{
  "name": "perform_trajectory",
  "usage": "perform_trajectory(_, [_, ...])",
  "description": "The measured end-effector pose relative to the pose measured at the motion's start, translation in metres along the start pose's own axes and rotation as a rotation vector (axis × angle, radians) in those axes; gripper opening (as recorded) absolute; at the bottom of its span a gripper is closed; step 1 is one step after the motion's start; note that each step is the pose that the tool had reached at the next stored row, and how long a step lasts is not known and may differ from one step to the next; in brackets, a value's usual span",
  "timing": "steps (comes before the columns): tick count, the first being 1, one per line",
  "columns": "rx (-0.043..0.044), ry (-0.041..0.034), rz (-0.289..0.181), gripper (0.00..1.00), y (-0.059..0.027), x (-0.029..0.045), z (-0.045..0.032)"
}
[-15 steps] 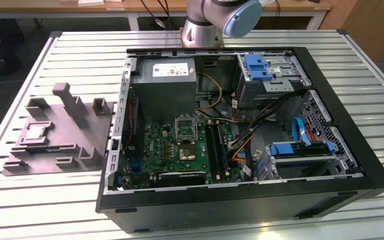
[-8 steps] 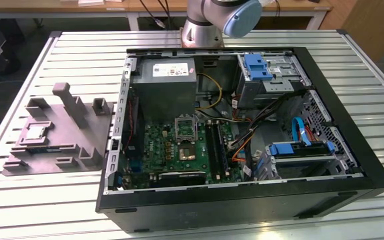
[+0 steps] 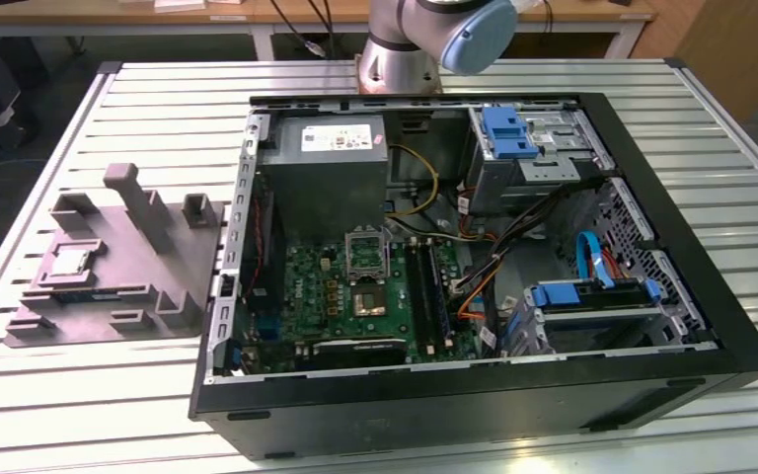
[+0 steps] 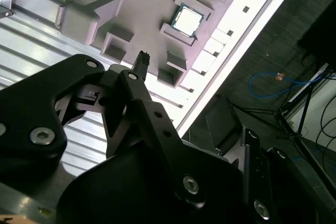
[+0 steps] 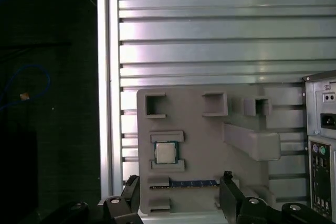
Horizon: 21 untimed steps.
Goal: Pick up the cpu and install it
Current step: 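Pick up the cpu and move it towards the insertion slot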
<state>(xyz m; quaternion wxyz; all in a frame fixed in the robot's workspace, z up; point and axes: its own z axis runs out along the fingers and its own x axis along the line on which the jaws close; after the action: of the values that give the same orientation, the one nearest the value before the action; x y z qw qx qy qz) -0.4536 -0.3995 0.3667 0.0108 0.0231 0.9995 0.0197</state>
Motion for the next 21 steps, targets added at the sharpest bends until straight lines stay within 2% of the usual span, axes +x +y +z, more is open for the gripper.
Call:
perform_trajectory(4, [-0.0010, 0.0001, 0.000, 0.71, 0.0000, 0.0000, 0.0005])
perform_trajectory(6, [-0.0024, 0.0002, 0.000, 0.71, -0.0003, 0.0001, 0.0053])
perform_trajectory(16, [-0.0027, 0.0000, 0.000, 0.71, -0.0012, 0.0001, 0.0067])
perform_trajectory(21, [-0.0032, 0.0002, 0.000, 0.71, -0.0018, 0.0001, 0.0097])
